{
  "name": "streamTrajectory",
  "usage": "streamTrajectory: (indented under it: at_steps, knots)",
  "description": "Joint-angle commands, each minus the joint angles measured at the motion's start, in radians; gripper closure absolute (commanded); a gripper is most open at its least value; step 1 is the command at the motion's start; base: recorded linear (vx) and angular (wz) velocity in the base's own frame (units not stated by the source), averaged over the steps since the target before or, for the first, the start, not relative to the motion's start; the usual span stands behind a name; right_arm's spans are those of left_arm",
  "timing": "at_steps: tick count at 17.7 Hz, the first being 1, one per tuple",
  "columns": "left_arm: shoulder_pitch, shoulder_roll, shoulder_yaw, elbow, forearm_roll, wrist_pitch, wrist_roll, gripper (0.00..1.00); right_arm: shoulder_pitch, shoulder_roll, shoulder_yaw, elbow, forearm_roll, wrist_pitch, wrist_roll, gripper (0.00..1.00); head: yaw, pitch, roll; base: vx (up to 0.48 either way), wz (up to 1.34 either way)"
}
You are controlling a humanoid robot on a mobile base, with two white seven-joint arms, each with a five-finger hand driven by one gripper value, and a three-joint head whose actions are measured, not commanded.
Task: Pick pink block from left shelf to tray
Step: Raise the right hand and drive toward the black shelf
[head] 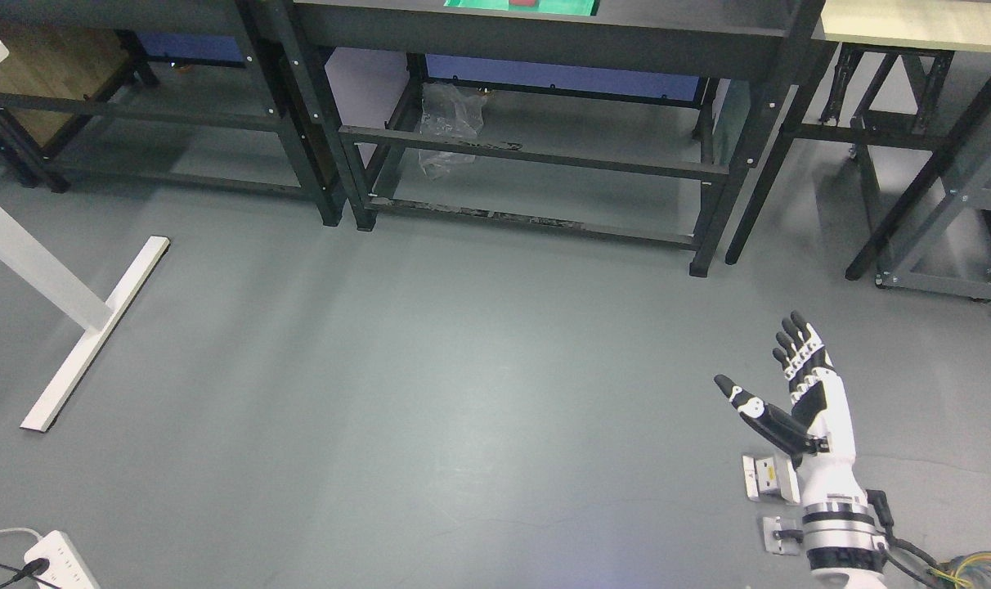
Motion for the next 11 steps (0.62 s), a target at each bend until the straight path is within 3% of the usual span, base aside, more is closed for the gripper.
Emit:
streamTrajectory:
  at_steps: [1,5,7,8,11]
  knots:
    - [0.009,0.017,0.0,0.0,-0.002,-0.001,0.001,0.0,-0.048,-0.067,-0.027,0.004,0.099,-0.015,-0.024,0.02,0.0,0.0,0.0,0.0,0.0]
    - [0.009,0.017,0.0,0.0,-0.002,-0.001,0.001,0.0,-0.088,-0.159,-0.057,-0.011,0.689,0.029,-0.122,0.04,0.0,0.0,0.0,0.0,0.0]
    - [0.009,0.017,0.0,0.0,-0.002,0.001,0.001,0.0,-0.099,-0.175,-0.053,-0.029,0.898,0.032,-0.124,0.04,0.0,0.0,0.0,0.0,0.0]
    - [0.009,0.017,0.0,0.0,-0.002,-0.001,0.001,0.0,-0.105,-0.179,-0.053,-0.031,0.986,0.037,-0.121,0.04,0.0,0.0,0.0,0.023,0.0]
    - [0.009,0.017,0.0,0.0,-0.002,-0.001,0.001,0.0,-0.1,-0.187,-0.054,-0.031,1.002,0.034,-0.113,0.02,0.0,0.0,0.0,0.038,0.0]
